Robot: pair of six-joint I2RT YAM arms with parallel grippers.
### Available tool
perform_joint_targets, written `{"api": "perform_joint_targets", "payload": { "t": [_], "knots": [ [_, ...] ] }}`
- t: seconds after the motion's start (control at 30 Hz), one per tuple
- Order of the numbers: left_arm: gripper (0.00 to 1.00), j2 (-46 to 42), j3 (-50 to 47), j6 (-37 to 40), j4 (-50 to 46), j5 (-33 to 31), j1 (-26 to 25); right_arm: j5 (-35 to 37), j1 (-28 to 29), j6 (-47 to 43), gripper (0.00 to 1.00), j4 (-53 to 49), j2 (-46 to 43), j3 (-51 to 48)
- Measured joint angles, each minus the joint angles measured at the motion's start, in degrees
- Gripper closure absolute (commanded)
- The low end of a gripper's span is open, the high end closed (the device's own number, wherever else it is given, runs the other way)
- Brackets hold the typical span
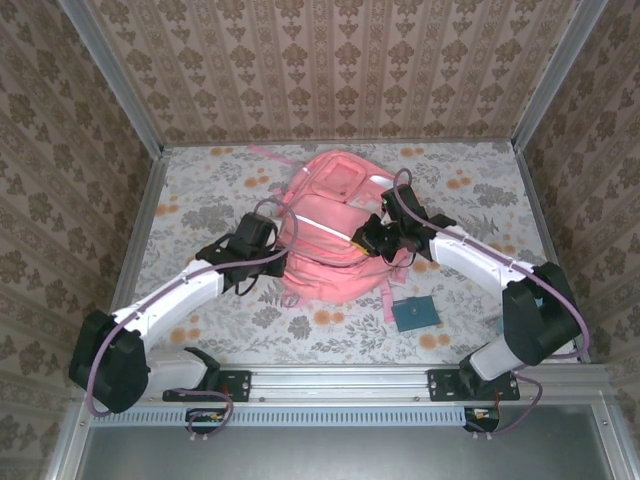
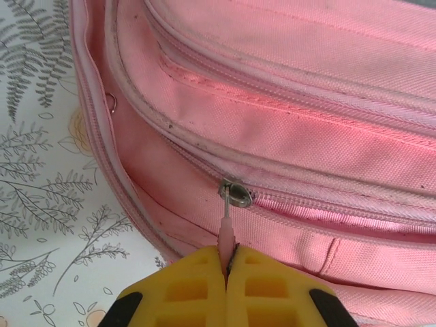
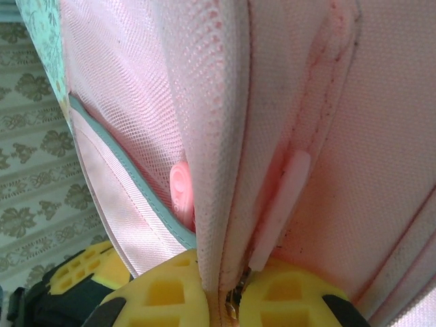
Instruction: Pack books, pencil case, and school supplies into a backpack
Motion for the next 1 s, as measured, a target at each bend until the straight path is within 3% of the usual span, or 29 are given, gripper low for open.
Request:
{"api": "perform_joint_targets", "payload": {
  "t": [0.27, 0.33, 0.4, 0.47, 0.63, 0.77, 0.9, 1.0],
  "knots": [
    [1.00, -5.01, 0.13, 0.24, -1.14, -0.61, -0.13, -3.96, -2.21, -11.76, 0.85, -7.23, 9.79, 12.04],
    [1.00, -5.77, 0.11, 0.39, -1.11, -0.11, -1.18, -4.48, -3.41, -13.70, 0.75, -7.45, 10.64, 13.33],
    [1.00, -5.88, 0.04, 0.46, -0.68, 1.03, -2.93, -4.48, -4.79, -15.30, 0.57, -7.58, 10.51, 13.46],
    [1.00, -5.77, -0.11, 0.57, -0.22, 2.01, -4.68, -3.96, -5.70, -15.98, 0.48, -7.69, 9.84, 13.33],
    [1.00, -2.89, -0.07, 0.81, 2.78, 4.04, -9.44, -0.61, -6.47, -14.23, 0.44, -8.13, 1.81, 9.31],
    [1.00, 0.46, -0.02, 0.83, 4.83, 5.31, -12.15, 3.15, -5.33, -7.08, 0.44, -8.07, -9.79, 3.50],
    [1.00, 2.62, 0.20, 0.83, 6.60, 5.81, -13.57, 8.07, -1.27, 1.75, 0.44, -7.43, -18.51, -1.88],
    [1.00, 3.48, 0.74, 0.83, 6.99, 5.90, -14.23, 11.34, 2.38, 7.21, 0.46, -7.04, -20.15, -4.61]
  ]
}}
